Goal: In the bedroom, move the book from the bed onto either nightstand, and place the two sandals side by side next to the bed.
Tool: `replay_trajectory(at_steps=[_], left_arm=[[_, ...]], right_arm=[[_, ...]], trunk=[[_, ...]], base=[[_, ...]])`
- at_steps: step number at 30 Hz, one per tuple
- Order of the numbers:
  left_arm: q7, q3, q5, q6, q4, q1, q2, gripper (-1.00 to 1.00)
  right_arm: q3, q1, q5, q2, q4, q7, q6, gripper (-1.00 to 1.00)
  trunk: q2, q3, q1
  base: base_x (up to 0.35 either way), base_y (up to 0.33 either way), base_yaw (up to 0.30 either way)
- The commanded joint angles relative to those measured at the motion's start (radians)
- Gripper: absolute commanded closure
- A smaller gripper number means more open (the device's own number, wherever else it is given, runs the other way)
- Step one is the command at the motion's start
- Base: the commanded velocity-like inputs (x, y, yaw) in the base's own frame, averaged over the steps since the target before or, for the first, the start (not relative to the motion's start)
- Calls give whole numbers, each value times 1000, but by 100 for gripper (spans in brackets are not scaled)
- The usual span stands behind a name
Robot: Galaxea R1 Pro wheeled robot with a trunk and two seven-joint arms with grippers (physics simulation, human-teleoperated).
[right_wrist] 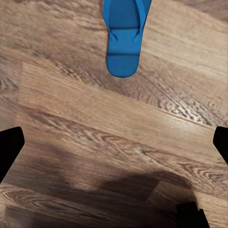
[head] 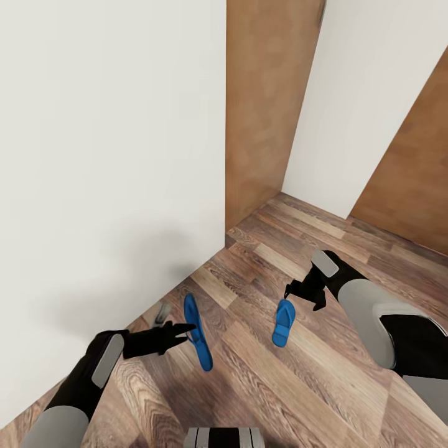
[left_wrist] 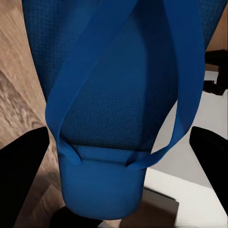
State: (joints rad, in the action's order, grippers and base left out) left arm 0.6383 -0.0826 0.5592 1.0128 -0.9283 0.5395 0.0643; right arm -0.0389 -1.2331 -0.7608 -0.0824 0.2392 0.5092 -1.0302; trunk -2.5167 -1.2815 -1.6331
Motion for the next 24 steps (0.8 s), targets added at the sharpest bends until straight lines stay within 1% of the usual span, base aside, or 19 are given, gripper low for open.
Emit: replay_trajectory(at_steps=[1, 11, 12, 15, 19, 24], left_arm=[[16, -2, -4, 4, 2, 1, 2, 100], [113, -2, -4, 4, 28, 1, 19, 100], [130, -2, -4, 4, 30, 1, 24, 100], [157, -2, -4, 4, 35, 1, 31, 100], [199, -2, -5, 4, 48, 1, 42, 100], [214, -2, -5, 3, 53, 1, 47, 100]], right_arm=[[-4, 0, -11, 0, 1, 8, -3, -100], [-9, 0, -11, 0, 2, 8, -1, -100], [-14, 0, -11, 0, 3, 8, 0, -100], [-27, 0, -11, 0, 3, 8, 0, -100], [-58, 0, -11, 0, 3, 7, 0, -100], [-70, 0, -11, 0, 3, 6, 1, -100]], trunk=[[-1, -5, 0], [-3, -43, -5], [-3, -47, -5], [-4, -59, -7], [-5, -74, -8], [-6, -94, -11]], base=[[0, 0, 0], [0, 0, 0], [0, 0, 0], [0, 0, 0], [0, 0, 0], [0, 0, 0]])
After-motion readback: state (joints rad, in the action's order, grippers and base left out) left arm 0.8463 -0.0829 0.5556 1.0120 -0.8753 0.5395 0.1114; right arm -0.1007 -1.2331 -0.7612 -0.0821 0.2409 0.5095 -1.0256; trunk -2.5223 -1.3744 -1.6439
